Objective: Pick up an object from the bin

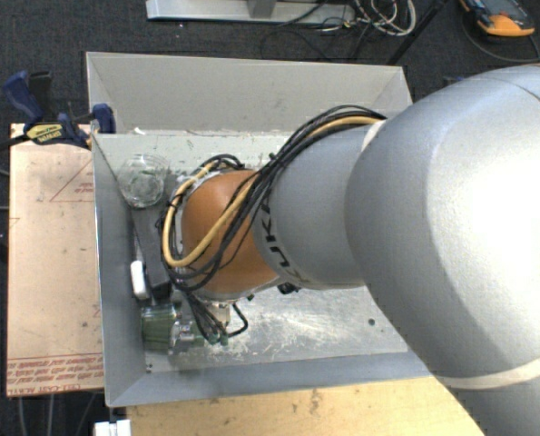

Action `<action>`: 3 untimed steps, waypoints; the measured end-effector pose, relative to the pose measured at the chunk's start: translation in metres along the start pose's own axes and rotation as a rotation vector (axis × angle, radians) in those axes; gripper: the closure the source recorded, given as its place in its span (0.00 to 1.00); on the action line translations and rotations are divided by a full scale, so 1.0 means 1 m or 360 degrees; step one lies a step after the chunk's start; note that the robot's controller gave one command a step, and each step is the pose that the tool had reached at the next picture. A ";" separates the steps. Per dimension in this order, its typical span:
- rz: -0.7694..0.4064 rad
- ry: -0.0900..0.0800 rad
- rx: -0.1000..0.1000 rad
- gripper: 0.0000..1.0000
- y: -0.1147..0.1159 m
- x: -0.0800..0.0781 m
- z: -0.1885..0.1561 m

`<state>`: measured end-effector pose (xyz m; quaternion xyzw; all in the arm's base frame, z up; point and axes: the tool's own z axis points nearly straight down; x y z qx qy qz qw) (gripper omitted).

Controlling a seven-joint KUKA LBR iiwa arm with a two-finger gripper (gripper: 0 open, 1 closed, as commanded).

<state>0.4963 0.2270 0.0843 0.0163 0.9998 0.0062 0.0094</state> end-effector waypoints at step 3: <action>-0.0002 0.0027 0.0018 1.00 -0.008 0.002 -0.207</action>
Offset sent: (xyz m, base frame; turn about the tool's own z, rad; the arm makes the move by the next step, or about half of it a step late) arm 0.0000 0.0000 0.0000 0.0000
